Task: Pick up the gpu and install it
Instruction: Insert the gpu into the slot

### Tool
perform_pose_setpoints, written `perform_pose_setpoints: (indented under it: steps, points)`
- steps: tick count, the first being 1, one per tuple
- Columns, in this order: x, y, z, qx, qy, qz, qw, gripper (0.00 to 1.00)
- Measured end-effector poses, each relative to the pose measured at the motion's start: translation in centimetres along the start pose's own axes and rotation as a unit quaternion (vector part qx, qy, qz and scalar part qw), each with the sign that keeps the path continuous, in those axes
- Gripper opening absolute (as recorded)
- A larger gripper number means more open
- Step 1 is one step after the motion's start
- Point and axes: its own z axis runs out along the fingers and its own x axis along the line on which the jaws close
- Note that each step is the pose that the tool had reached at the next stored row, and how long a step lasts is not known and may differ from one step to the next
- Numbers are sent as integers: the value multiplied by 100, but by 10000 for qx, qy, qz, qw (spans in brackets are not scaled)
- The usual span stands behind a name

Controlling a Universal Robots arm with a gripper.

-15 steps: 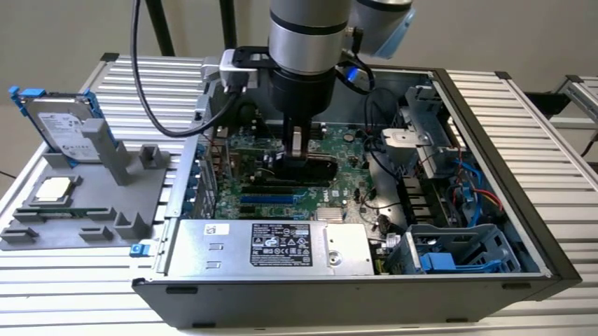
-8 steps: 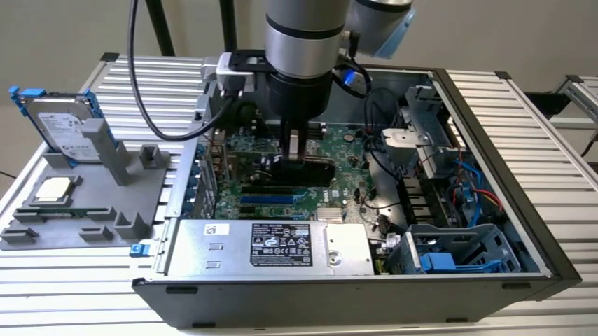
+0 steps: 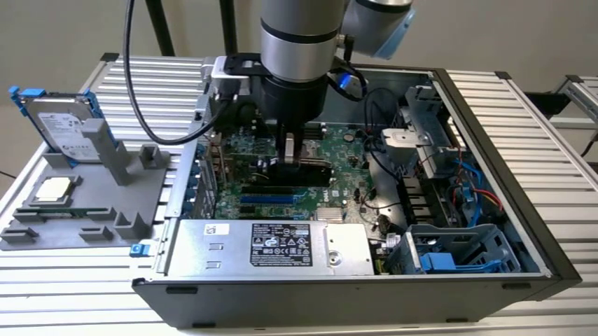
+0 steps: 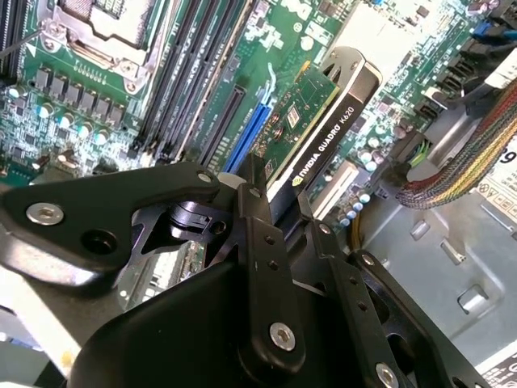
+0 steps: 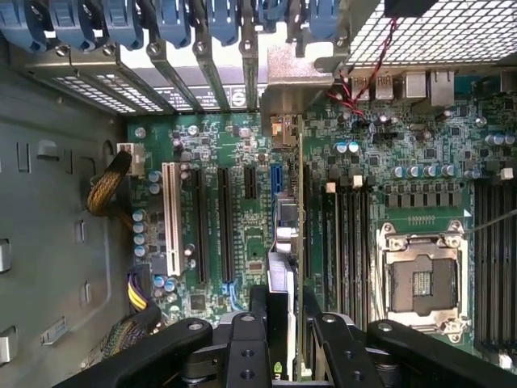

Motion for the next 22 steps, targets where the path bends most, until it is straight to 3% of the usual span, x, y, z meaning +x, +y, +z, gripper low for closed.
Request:
perform_pose_setpoints:
  steps: [22]
  points:
    - [28, 158, 120, -21, 2, 1, 10000, 0]
